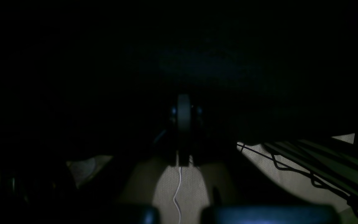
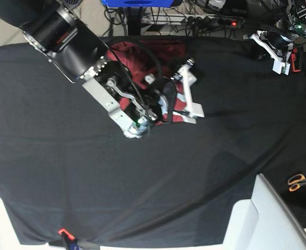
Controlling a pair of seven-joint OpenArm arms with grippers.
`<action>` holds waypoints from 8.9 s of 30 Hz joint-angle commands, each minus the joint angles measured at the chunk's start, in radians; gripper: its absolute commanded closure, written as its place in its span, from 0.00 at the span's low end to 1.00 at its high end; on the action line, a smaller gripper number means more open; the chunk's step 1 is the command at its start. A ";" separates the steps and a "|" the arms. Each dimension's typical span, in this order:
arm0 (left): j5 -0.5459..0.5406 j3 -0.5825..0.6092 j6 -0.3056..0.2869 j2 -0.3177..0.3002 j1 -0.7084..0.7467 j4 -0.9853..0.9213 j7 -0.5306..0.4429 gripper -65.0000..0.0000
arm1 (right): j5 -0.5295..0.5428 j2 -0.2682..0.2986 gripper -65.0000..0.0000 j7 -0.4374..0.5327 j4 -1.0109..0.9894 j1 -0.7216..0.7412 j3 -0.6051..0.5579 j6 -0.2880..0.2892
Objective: Fold the T-shirt properly
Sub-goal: 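Release the fold and withdraw the right gripper from the bundle, then grasp the bundle's edge with the right gripper and fold it over, then press the right gripper into the red bundle and tuck the fabric, then pull the right gripper along the bundle's side, smoothing it flat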
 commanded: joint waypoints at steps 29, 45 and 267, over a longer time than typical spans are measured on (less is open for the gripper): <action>0.004 -0.002 0.004 -0.007 -0.010 -0.006 0.005 1.00 | -0.055 0.013 0.51 0.019 0.330 0.165 -0.311 -0.303; 0.004 0.000 0.004 -0.013 -0.023 -0.006 0.004 1.00 | 0.061 0.418 0.96 0.250 0.528 -0.240 0.307 -0.299; 0.006 0.001 0.000 -0.015 -0.014 -0.006 0.004 1.00 | -0.130 0.327 1.00 0.501 -0.033 0.047 0.028 -0.196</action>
